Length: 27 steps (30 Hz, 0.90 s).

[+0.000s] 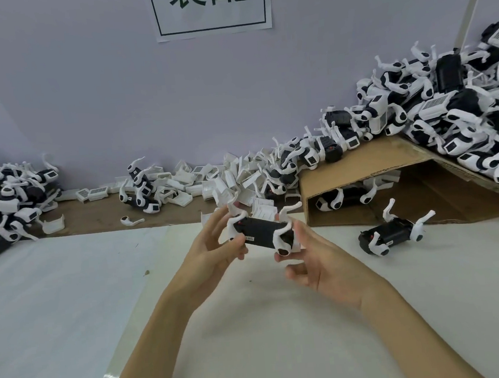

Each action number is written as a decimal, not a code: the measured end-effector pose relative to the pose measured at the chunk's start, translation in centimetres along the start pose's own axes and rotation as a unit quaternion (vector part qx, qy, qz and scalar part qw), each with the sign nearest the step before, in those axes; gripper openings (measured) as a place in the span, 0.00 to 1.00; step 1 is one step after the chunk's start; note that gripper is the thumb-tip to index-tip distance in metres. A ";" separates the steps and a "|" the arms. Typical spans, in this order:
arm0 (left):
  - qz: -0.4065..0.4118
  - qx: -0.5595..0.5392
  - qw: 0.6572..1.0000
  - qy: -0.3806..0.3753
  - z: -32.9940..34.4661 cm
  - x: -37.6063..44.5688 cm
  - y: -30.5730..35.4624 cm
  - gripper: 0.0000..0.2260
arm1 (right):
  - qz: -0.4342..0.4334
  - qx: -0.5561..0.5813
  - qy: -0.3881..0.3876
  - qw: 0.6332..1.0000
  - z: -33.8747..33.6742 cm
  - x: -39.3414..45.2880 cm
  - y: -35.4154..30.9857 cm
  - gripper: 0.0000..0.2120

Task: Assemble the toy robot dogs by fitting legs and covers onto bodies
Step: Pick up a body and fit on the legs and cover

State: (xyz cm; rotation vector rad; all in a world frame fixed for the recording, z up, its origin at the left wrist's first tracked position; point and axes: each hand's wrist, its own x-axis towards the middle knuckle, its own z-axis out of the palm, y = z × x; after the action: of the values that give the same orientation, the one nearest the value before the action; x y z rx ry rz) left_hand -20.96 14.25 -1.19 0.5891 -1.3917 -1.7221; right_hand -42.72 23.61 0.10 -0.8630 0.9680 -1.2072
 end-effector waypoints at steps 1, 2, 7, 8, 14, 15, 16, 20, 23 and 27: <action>0.003 0.002 1.000 -0.021 -0.4 0.0 0.1 0.33 | 0.010 0.037 -0.008 0.999 -0.1 0.0 -0.2 0.24; 0.006 0.006 0.999 -0.048 -0.6 0.0 0.2 0.35 | 0.015 0.075 -0.016 0.997 -0.1 0.0 -0.3 0.27; -0.019 -0.019 0.994 -0.107 -1.2 0.3 0.0 0.32 | -0.044 0.079 0.047 0.995 -0.1 0.4 0.8 0.12; -0.027 -0.030 0.994 -0.101 -1.2 0.4 -0.2 0.29 | -0.066 0.047 0.074 0.994 -0.3 0.7 1.1 0.10; -0.066 0.071 0.995 0.033 0.8 0.7 -0.7 0.29 | -0.131 -0.092 0.144 0.977 -0.1 1.4 1.7 0.24; -0.049 0.115 0.991 0.038 1.1 0.6 -0.8 0.26 | -0.139 -0.104 0.143 0.974 0.0 1.4 2.0 0.25; -0.036 0.136 0.989 0.046 1.4 0.5 -0.9 0.25 | -0.143 -0.111 0.144 0.973 0.1 1.4 2.2 0.24; -0.006 0.156 0.985 0.075 1.4 0.2 -0.9 0.25 | -0.130 -0.081 0.143 0.978 0.5 1.1 2.2 0.27; 0.006 0.165 0.983 0.074 1.4 0.1 -0.8 0.22 | -0.154 -0.059 0.143 0.976 0.5 1.1 1.9 0.28; -0.011 0.183 0.981 0.057 1.9 0.2 -1.0 0.19 | -0.174 -0.101 0.193 0.960 0.2 1.0 1.8 0.30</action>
State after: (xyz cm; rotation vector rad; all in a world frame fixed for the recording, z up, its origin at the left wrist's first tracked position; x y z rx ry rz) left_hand -22.87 15.19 -1.56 0.8925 -1.6340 -1.4308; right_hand -41.84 22.91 -1.59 -1.0080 1.3072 -1.6401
